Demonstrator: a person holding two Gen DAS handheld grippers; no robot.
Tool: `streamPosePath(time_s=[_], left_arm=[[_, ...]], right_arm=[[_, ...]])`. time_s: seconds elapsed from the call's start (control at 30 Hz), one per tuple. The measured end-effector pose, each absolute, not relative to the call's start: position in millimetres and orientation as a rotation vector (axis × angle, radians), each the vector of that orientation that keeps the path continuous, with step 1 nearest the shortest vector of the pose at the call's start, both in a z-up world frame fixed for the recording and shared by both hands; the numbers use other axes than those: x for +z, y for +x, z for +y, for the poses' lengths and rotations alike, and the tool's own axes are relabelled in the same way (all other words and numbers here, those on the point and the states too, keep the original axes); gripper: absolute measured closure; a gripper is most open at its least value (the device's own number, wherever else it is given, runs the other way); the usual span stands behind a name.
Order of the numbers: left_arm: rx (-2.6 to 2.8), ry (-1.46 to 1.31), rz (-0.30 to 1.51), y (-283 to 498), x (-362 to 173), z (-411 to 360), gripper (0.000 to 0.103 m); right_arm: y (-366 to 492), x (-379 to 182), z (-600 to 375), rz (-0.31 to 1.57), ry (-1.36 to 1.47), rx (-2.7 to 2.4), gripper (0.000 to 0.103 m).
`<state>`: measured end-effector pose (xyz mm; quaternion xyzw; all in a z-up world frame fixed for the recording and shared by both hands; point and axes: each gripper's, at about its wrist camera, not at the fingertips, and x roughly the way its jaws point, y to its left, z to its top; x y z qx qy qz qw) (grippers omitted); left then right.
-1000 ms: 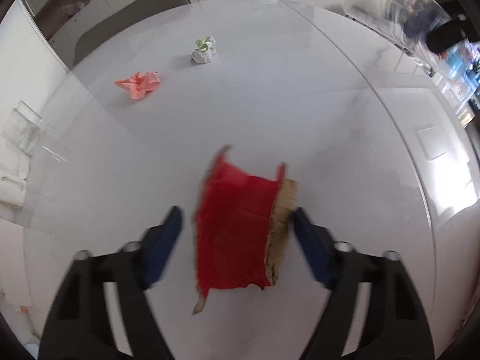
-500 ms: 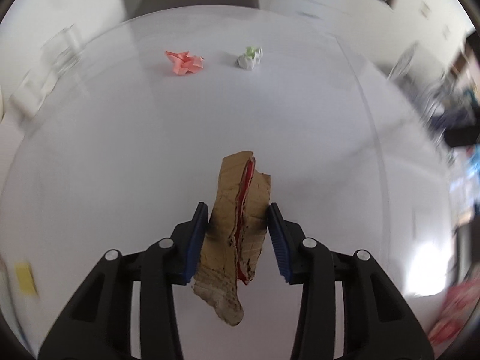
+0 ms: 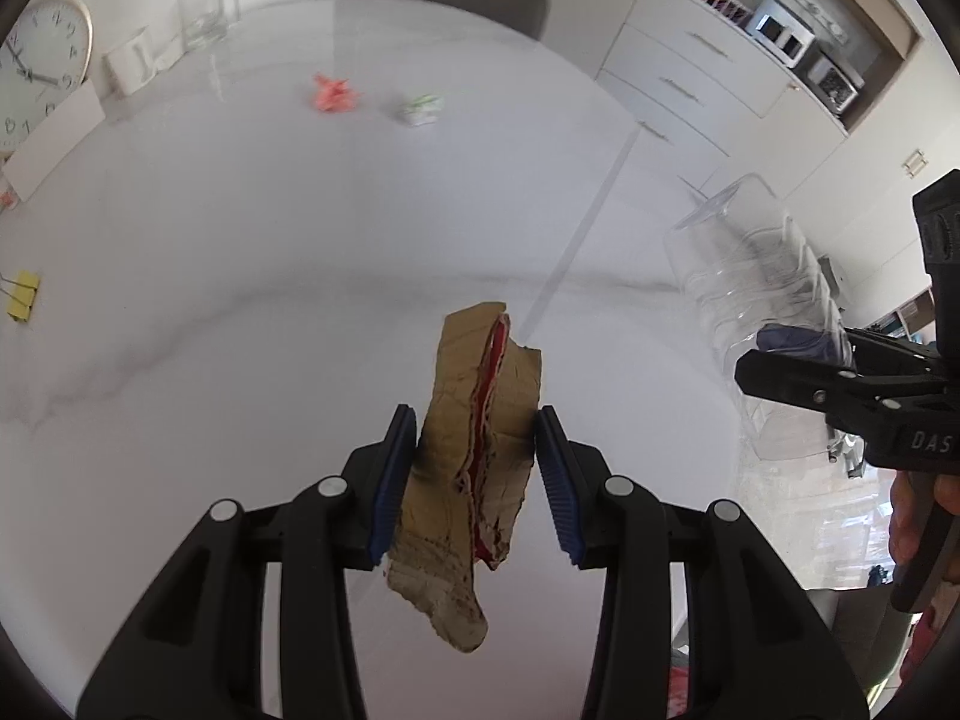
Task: Collect trash
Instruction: 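Release the bottle into the bin with the right gripper while the left gripper drops the cardboard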
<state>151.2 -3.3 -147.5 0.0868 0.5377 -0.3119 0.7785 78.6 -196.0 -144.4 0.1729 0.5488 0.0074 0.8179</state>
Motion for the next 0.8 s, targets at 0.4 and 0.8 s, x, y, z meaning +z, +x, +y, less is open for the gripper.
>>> streamPosePath(time_s=[0.4,0.8], left_arm=[[-0.732,0.115,1.078,46.8,-111.1,-115.2,0.062],[-0.736,0.241,1.105,-9.0,-120.1,-187.8,0.062]], right_arm=[[-64.5,-141.7,-324.3,1.138,0.399,-0.091,0.038],[-114.8,-218.8,-369.5,1.255,0.383,-0.085,0.038]])
